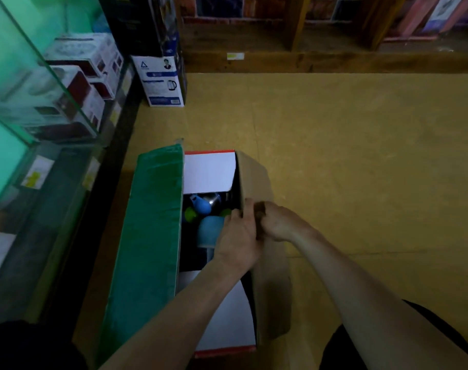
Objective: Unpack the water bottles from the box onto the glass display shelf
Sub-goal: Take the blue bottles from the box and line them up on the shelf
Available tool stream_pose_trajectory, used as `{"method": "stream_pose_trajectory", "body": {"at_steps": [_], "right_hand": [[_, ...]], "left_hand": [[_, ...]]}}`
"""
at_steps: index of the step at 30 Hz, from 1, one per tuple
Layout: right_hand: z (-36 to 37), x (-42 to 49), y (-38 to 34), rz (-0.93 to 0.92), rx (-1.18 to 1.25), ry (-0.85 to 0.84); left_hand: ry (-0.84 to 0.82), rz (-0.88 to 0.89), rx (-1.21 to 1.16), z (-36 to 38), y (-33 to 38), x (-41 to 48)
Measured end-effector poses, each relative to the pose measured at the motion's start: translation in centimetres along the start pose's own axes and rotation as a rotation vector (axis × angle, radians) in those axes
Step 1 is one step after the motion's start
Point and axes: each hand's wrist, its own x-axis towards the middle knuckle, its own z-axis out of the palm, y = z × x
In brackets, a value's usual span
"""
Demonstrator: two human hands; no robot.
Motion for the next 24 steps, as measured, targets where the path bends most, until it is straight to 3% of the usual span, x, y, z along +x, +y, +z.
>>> {"method": "stream_pose_trajectory", "body": {"at_steps": [5, 11, 17, 24], "right_hand": [[0.5, -0.3, -1.8, -0.022, 0.228, -0.141], [0.2, -0.3, -2.8, -0.013, 0.226, -0.158], [0.5, -1.3, -4.6, -0.048, -0.076, 0.174], [0.9, -2.1, -7.9, -0.274, 0.006, 0.346]], "left_hand": [[-0.009, -0.058, -0.082, -0.9, -0.5, 0.2], [0.031, -0.007, -0.125, -1.6, -1.3, -0.6], [0.157, 0.045, -0.005, -3.1, -2.6, -1.8], [0.31, 0.0, 0.2, -6.3, -4.1, -3.4]]}}
